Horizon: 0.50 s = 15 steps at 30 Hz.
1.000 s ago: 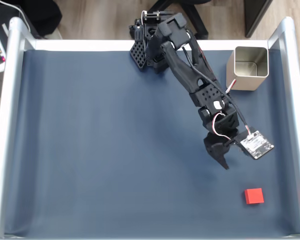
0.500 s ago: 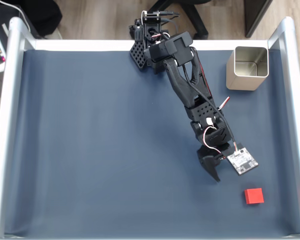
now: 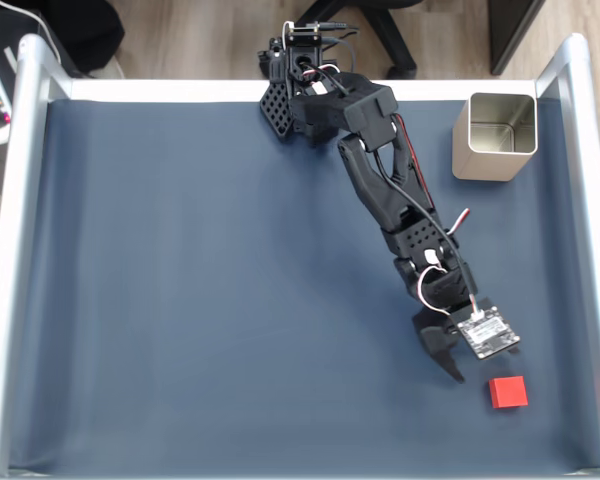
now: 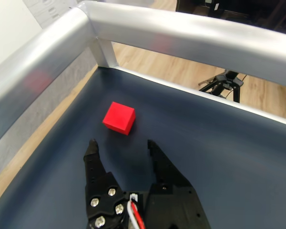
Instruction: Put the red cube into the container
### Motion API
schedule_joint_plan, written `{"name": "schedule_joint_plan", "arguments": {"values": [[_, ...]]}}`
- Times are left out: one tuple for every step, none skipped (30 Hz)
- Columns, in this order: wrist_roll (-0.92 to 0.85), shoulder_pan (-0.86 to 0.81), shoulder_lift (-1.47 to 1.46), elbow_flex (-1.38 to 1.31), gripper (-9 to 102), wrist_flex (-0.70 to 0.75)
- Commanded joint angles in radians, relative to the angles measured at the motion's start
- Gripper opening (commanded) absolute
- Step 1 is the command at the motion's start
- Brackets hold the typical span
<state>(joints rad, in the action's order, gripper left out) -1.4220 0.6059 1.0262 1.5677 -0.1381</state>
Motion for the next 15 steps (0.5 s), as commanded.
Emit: {"name": "schedule_joint_plan", "arguments": {"values": [[0.000, 0.012, -0.006, -0.086, 36, -0.020], [-0.002, 0.015, -0.018, -0.106, 36, -0.018], [-0.005, 0.017, -0.029, -0.120, 36, -0.018], [-0.009, 0.018, -0.040, -0.135, 36, -0.018], [-0.015, 0.020, -0.049, -0.149, 36, -0.018], [-0.021, 0.020, -0.061, -0.161, 36, -0.021], [-0.028, 0.020, -0.074, -0.178, 36, -0.021], [-0.034, 0.020, -0.087, -0.192, 35, -0.021], [-0.041, 0.020, -0.098, -0.207, 35, -0.021], [-0.049, 0.020, -0.109, -0.222, 35, -0.023], [-0.055, 0.020, -0.120, -0.236, 35, -0.023], [-0.063, 0.020, -0.130, -0.252, 35, -0.023], [-0.069, 0.020, -0.140, -0.265, 35, -0.023], [-0.074, 0.020, -0.146, -0.278, 35, -0.023], [-0.077, 0.020, -0.152, -0.287, 35, -0.023]]}}
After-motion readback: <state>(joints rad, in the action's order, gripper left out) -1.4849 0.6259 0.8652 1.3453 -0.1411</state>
